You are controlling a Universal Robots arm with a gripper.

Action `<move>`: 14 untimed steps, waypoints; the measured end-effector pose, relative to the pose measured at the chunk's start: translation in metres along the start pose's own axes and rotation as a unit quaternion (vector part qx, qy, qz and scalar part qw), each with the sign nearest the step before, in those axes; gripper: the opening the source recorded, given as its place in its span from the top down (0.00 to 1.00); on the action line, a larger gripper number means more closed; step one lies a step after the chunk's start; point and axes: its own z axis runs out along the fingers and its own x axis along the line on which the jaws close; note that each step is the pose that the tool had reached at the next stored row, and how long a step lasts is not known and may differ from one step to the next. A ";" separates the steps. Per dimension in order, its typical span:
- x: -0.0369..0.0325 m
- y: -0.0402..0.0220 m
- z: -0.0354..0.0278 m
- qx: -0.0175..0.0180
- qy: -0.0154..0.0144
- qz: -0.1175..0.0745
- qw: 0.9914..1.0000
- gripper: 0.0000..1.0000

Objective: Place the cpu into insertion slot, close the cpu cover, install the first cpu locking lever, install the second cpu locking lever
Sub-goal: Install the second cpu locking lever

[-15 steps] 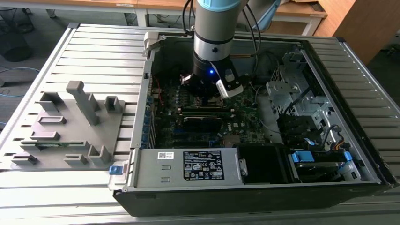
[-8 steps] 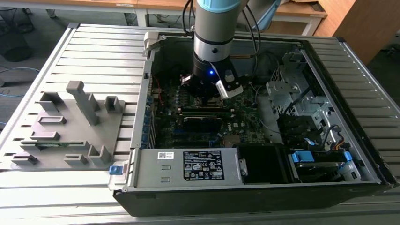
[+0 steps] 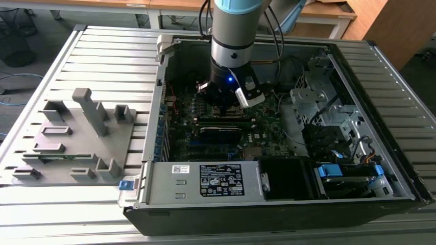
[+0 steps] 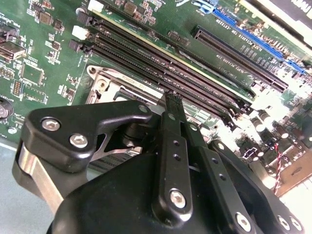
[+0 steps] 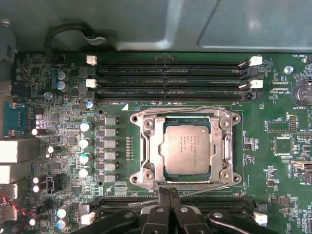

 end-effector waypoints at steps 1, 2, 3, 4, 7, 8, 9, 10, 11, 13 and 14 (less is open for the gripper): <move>0.0000 -0.0001 0.0005 0.000 0.000 0.000 1.000 0.89; 0.0001 -0.0001 0.0010 0.000 0.000 0.000 1.000 0.89; 0.0001 -0.0001 0.0015 0.000 0.000 0.000 1.000 0.89; 0.0001 -0.0001 0.0021 0.000 0.000 0.000 1.000 0.89; 0.0002 -0.0002 0.0039 0.000 0.000 0.000 1.000 0.89; 0.0002 -0.0003 0.0040 0.000 0.000 0.000 1.000 0.89; 0.0002 -0.0003 0.0040 0.000 0.000 0.000 1.000 0.89; 0.0002 -0.0003 0.0040 0.000 0.000 0.000 1.000 0.89; 0.0002 -0.0002 0.0041 0.000 0.000 0.000 1.000 0.89; 0.0002 -0.0002 0.0042 0.000 0.000 0.000 1.000 0.89; 0.0002 -0.0002 0.0043 0.000 0.000 0.000 1.000 0.89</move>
